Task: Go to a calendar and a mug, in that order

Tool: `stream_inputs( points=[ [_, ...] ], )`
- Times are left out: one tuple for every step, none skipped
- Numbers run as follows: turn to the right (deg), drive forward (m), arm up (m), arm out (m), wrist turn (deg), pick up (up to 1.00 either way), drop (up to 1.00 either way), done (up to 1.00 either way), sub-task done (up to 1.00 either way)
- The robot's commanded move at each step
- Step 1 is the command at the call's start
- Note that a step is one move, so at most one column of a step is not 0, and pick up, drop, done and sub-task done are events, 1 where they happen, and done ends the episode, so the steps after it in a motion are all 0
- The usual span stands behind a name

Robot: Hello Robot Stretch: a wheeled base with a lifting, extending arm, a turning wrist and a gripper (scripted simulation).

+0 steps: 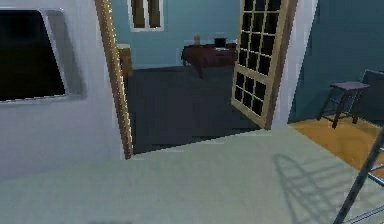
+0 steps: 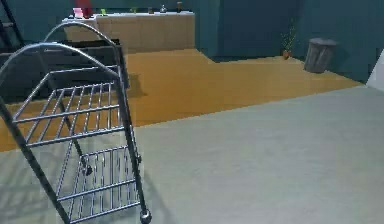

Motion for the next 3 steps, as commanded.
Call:
stream_inputs(
  points=[
    [0.0, 1.00, 0.00, 0.00, 0.0, 0.00, 0.00, 0.00, 0.00],
    [0.0, 0.75, 0.00, 0.00, 0.0, 0.00, 0.00, 0.00, 0.00],
    [-6.0, 0.00, 0.00, 0.00, 0.0, 0.00, 0.00, 0.00, 0.00]
  ],
)
